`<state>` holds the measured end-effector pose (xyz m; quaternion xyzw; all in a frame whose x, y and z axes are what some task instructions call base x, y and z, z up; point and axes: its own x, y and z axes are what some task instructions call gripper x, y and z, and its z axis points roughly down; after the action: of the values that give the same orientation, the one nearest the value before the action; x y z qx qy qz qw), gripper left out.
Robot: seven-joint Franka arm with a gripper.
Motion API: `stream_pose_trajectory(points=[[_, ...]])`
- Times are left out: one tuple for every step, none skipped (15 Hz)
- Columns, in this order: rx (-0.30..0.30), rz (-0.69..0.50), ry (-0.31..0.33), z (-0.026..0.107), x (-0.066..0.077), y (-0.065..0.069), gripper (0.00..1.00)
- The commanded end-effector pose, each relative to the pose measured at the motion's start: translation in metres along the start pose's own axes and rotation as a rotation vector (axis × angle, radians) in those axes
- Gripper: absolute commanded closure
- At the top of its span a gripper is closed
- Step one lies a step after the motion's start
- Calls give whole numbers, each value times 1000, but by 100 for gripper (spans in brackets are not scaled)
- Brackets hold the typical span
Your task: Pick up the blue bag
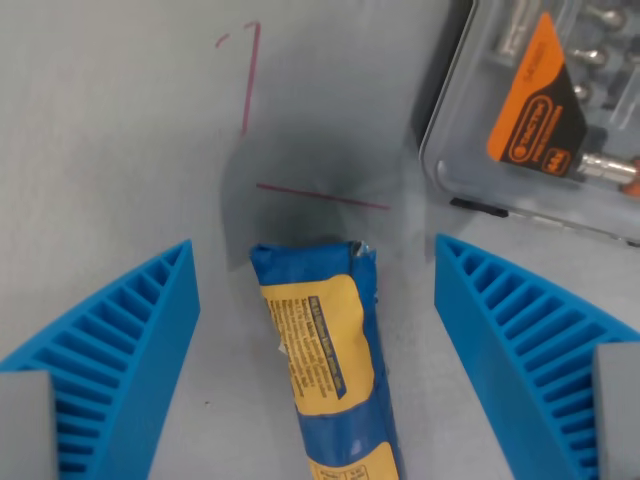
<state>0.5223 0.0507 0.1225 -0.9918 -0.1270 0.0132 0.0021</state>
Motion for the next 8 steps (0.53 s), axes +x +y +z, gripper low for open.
stream_pose_trajectory(points=[[1, -17, 35, -13, -8, -2, 100], [1, -17, 35, -15, -8, -2, 100], [1, -17, 35, -17, -8, -2, 100], [1, -17, 35, -18, -8, -2, 100], [1, -17, 35, -20, -8, -2, 100], [1, -17, 35, -22, -8, -2, 100], [1, -17, 35, -23, -8, -2, 100], [1, -17, 35, -25, -8, -2, 100]])
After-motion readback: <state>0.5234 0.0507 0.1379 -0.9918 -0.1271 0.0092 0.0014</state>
